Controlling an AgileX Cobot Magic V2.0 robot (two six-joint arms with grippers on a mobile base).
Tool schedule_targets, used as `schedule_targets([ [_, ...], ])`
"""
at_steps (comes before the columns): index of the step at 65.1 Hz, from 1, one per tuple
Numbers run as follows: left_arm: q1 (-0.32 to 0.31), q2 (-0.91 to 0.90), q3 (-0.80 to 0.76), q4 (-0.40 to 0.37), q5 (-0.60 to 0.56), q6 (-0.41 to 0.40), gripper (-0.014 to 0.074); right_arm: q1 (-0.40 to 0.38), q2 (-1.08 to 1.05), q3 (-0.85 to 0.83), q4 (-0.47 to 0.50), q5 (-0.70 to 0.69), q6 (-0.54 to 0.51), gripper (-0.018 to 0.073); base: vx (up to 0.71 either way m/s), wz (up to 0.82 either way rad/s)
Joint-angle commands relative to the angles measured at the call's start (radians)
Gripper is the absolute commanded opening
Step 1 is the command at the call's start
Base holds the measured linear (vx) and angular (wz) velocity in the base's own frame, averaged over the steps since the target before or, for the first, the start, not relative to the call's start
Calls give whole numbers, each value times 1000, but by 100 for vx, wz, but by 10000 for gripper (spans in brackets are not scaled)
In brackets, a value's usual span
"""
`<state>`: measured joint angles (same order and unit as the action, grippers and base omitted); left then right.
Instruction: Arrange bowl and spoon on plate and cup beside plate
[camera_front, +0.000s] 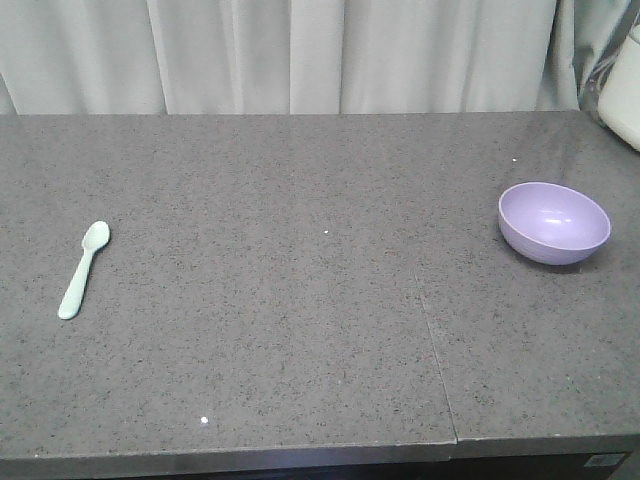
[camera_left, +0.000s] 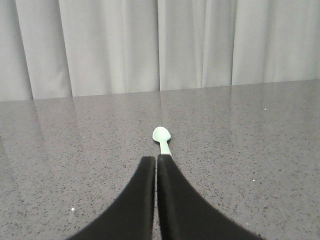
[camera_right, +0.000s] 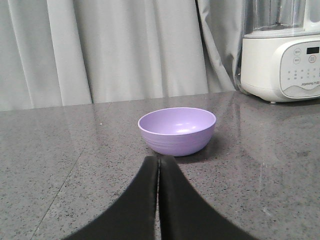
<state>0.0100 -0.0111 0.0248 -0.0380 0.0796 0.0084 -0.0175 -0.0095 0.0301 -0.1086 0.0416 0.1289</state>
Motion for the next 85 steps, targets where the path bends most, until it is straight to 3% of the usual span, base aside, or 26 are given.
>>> schedule_targets([
  [1, 2, -17, 31, -1, -68, -8, -6, -6, -14, 13, -10, -73, -6, -2, 0, 0],
  [85, 2, -17, 31, -1, -68, -8, -6, -6, -14, 13, -10, -73, -6, -2, 0, 0],
])
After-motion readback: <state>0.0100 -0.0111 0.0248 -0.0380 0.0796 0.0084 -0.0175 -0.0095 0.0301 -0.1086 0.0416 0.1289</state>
